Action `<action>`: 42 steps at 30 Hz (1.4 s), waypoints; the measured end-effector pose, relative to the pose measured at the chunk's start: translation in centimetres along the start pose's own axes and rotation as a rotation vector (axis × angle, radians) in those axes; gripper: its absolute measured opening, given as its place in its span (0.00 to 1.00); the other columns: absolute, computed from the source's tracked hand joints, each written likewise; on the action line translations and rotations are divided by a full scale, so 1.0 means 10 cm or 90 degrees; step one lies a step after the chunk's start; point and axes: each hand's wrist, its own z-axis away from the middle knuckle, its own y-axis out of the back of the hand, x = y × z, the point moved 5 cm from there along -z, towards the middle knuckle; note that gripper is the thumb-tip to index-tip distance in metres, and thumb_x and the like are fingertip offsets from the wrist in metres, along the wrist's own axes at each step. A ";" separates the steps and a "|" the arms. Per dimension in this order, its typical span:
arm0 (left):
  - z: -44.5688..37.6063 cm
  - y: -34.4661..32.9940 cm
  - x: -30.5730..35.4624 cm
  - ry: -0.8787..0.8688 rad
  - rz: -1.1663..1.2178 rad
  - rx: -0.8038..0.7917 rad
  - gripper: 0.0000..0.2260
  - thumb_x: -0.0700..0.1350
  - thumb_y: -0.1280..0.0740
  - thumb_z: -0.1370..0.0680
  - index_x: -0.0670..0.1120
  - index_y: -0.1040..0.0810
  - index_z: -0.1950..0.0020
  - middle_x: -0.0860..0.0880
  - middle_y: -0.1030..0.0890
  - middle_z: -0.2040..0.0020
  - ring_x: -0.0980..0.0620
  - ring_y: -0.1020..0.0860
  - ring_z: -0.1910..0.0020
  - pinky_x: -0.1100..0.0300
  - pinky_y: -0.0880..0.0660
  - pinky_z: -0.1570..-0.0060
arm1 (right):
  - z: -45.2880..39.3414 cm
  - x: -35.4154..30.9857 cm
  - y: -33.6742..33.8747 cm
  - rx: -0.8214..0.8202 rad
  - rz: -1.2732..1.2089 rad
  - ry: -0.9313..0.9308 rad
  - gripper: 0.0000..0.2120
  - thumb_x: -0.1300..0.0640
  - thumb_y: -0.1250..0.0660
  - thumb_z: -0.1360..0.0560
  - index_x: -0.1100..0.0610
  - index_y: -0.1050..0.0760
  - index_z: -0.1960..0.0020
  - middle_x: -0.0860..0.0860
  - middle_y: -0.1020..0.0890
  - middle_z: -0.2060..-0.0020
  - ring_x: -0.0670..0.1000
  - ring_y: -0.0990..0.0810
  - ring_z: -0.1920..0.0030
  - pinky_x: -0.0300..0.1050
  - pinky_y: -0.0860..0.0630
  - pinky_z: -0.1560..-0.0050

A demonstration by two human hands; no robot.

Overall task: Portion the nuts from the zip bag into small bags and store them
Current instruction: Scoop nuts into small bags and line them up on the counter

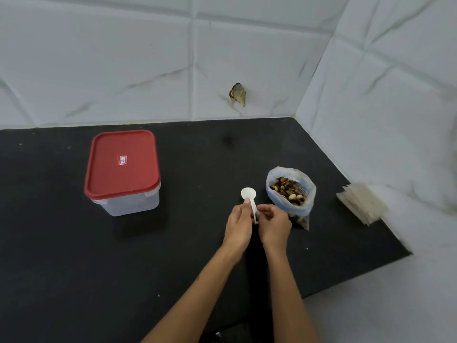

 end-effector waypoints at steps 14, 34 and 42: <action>0.00 -0.12 0.45 -0.116 0.029 0.233 0.17 0.59 0.45 0.19 0.47 0.27 0.49 0.53 0.24 0.56 0.58 0.26 0.58 0.64 0.31 0.60 | -0.08 -0.44 0.32 -0.012 0.122 0.216 0.07 0.57 0.36 0.23 0.53 0.20 0.48 0.46 0.17 0.56 0.45 0.20 0.55 0.37 0.26 0.57; -0.09 -2.80 0.31 -0.149 -0.106 -0.116 0.23 0.64 0.50 0.20 0.49 0.22 0.49 0.54 0.21 0.50 0.58 0.24 0.48 0.60 0.30 0.45 | -1.52 0.69 2.53 0.097 0.287 -0.041 0.15 0.61 0.41 0.23 0.62 0.25 0.38 0.58 0.21 0.42 0.58 0.23 0.42 0.42 0.31 0.52; -0.11 -2.97 0.25 -0.126 -0.117 -0.111 0.27 0.64 0.51 0.20 0.45 0.22 0.47 0.49 0.19 0.50 0.55 0.22 0.48 0.57 0.27 0.43 | -1.54 0.80 2.40 0.115 0.297 -0.069 0.11 0.55 0.39 0.23 0.61 0.25 0.45 0.58 0.20 0.47 0.59 0.22 0.46 0.44 0.35 0.59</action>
